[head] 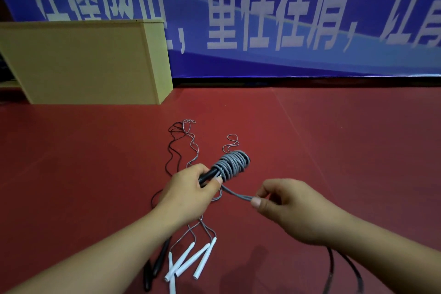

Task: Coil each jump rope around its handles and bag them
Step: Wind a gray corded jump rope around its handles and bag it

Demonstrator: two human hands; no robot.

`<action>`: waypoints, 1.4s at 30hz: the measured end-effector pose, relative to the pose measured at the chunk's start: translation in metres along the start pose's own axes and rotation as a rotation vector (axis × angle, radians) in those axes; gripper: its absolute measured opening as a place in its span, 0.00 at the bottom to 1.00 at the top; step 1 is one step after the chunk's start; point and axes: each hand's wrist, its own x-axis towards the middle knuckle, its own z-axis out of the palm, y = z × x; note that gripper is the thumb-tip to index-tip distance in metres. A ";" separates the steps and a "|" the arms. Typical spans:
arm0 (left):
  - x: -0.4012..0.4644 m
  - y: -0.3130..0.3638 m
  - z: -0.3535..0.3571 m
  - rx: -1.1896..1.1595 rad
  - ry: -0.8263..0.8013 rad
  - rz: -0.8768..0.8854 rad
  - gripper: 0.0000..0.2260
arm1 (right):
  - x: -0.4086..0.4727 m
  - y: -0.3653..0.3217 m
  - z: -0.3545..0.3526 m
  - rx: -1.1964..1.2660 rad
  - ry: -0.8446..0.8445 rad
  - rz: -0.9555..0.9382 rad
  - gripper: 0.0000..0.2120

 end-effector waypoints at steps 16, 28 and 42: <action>-0.005 0.002 0.007 0.234 -0.237 0.106 0.10 | 0.004 -0.002 -0.003 -0.086 0.086 0.111 0.23; -0.018 0.025 0.009 0.314 -0.482 0.290 0.05 | 0.006 -0.001 0.002 0.669 -0.125 0.335 0.14; -0.030 0.041 -0.004 -0.063 -0.750 0.306 0.07 | 0.012 0.026 -0.019 0.282 0.031 0.093 0.07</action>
